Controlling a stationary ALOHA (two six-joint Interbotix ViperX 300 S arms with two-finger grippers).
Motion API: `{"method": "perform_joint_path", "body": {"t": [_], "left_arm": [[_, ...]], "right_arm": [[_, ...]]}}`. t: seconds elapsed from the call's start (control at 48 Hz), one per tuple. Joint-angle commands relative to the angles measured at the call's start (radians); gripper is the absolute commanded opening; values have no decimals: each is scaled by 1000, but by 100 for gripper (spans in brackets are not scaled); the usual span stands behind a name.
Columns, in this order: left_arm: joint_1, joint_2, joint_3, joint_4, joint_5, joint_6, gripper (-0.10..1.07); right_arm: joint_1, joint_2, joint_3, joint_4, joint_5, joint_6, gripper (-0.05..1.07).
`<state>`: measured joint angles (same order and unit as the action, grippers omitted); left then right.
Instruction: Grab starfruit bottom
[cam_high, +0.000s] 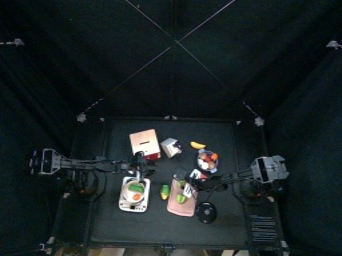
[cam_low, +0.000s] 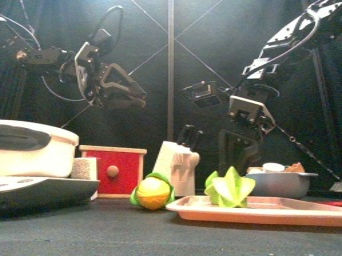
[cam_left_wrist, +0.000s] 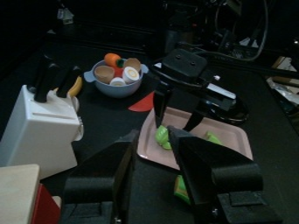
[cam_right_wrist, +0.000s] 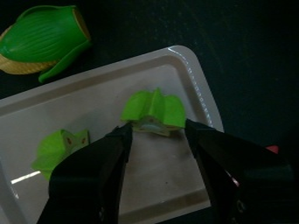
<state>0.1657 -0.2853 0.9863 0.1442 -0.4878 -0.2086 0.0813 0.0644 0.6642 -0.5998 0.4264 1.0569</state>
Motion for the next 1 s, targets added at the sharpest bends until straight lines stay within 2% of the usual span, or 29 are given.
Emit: {"method": "perform_joint_path", "body": {"t": [0.0, 0.104, 0.312, 0.979], "left_arm": [[5, -3, -11, -2, -3, 2, 75], [5, -3, -9, -2, -3, 2, 75], [5, -3, -9, -2, -3, 2, 75], [6, -2, -8, -2, -3, 2, 75]], "right_arm": [[-2, -14, -28, -3, -3, 5, 86], [-3, -14, -35, 0, 3, 6, 89], [-2, -14, -38, -3, 3, 5, 105], [-6, 69, -66, -51, 3, 3, 104]]}}
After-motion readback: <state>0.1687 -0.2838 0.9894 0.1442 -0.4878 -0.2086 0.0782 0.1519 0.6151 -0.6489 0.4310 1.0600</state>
